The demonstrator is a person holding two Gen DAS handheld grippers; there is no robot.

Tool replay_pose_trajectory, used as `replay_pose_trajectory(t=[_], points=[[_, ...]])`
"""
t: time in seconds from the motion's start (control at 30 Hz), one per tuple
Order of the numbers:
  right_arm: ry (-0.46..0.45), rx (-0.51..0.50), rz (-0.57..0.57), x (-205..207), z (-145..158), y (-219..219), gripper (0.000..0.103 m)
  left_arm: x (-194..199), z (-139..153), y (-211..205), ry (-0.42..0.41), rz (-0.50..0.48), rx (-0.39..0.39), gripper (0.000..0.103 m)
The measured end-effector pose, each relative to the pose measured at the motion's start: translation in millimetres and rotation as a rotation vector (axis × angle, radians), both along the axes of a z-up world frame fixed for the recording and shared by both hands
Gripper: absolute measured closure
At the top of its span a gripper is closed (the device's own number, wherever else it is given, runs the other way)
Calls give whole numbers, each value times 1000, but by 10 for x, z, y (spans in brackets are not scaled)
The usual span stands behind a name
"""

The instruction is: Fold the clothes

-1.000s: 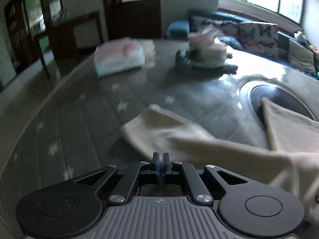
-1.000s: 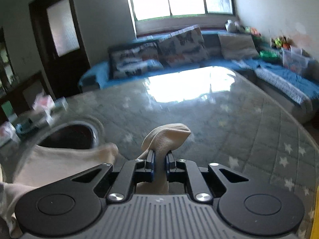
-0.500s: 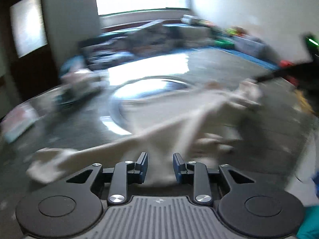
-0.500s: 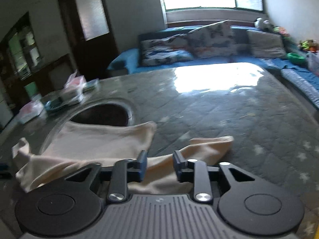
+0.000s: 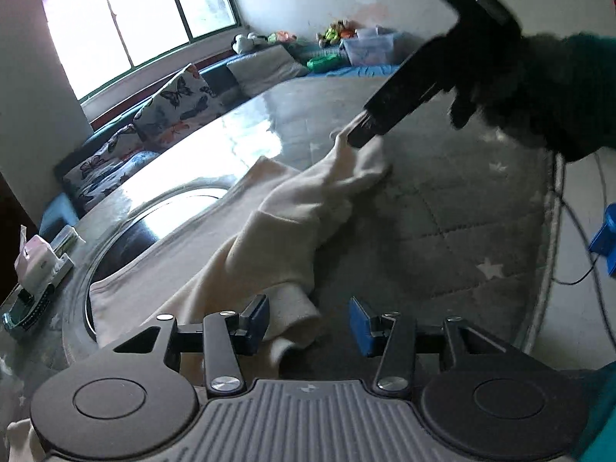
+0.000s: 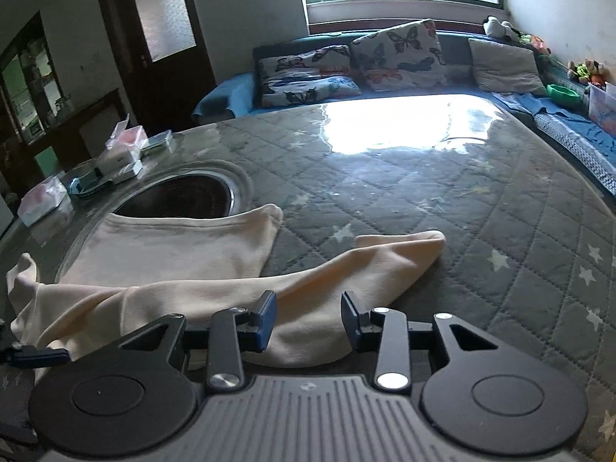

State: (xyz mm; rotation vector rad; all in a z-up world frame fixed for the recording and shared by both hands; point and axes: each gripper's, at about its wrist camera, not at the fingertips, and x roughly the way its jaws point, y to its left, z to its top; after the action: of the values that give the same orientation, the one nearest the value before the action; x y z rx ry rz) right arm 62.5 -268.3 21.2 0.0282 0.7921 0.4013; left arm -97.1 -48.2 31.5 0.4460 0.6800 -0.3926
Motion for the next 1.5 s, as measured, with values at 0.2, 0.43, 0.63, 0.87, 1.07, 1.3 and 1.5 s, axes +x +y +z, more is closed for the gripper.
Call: replay_pose_trajectory(t=[0.2,0.43,0.63,0.87,1.07,1.3,1.5], points=[[10,3,-21,33,-51,-77,65,164,-56,77,38,50,-11,86],[14,12,-33,49,-68,-102,65,121,158,233,44,40,-122,98],[1,16,-55,37,-26,-164,65,-234,594,427,45,-106,-253,98],[-3,24,-102,59,-12,-271,65,-595,528,465,148,-322,-249,98],[3,30,-86,69,-19,-190,65,-422,351,419,222,-315,-236,94],[18,16,-34,104,-57,-20,65,-297,434,526,200,-269,-301,69],[58,-5,2,220,-196,119,69,-87,484,721,157,-134,-321,65]])
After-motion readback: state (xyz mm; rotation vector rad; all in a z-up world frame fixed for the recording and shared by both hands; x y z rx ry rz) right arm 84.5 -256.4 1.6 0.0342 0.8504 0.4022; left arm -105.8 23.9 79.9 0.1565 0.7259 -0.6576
